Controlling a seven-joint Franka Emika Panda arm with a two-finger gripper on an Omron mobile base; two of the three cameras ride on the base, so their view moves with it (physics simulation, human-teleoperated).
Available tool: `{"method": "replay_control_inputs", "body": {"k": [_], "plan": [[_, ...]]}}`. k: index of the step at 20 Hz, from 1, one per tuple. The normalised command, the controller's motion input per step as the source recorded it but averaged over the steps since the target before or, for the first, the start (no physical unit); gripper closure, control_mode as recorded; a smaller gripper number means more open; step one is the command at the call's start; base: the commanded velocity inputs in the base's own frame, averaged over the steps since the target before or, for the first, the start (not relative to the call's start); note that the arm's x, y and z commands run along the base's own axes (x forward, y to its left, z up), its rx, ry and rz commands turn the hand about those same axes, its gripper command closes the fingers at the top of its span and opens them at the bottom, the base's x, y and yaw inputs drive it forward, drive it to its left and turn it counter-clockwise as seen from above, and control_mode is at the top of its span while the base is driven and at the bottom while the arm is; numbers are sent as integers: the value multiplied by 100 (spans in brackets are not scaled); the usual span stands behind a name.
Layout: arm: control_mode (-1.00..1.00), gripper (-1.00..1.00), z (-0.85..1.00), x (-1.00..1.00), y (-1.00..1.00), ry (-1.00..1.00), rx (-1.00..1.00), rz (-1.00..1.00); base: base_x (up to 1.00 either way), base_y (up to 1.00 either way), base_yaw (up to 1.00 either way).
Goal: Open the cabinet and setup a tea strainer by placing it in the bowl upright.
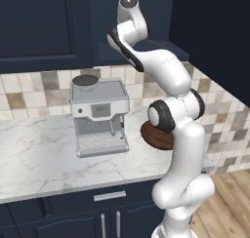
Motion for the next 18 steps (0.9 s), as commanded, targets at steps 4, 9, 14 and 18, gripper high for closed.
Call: {"method": "replay_control_inputs", "body": {"k": [4, 9, 14, 18], "plan": [[-100, 100, -12, 0, 12, 1, 1, 0, 0, 0, 0], [-100, 100, -1, 0, 6, 0, 0, 0, 0, 0, 0], [-100, 100, -4, -2, 0, 0, 0, 0, 0, 0, 0], [-100, 100, -5, -23, 0, 0, -11, 0, 0, 0, 0]]}}
